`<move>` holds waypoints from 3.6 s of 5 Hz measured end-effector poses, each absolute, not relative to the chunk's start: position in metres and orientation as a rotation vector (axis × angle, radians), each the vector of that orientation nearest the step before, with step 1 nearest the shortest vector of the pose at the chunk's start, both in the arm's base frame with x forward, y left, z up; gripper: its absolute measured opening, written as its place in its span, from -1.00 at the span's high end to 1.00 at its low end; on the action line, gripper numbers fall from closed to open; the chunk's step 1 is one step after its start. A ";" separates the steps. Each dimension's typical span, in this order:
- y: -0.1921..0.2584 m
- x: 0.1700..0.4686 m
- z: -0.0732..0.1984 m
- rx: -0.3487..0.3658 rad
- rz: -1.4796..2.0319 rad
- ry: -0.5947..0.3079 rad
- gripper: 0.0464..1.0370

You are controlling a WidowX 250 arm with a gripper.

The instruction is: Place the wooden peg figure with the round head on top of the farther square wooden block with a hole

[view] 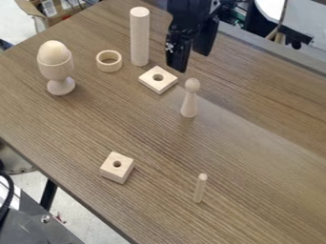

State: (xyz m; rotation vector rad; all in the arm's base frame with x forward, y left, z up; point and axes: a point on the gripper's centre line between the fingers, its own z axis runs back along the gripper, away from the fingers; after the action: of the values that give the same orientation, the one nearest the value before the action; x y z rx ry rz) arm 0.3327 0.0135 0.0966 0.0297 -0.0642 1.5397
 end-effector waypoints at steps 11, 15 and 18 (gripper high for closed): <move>-0.003 0.321 0.069 0.046 1.494 0.004 0.48; 0.020 0.350 0.116 -0.032 1.494 -0.153 0.48; 0.059 0.352 0.120 -0.040 1.585 -0.171 0.48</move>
State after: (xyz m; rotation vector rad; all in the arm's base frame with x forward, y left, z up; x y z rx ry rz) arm 0.3520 0.0588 0.1201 -0.0397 -0.1711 1.5848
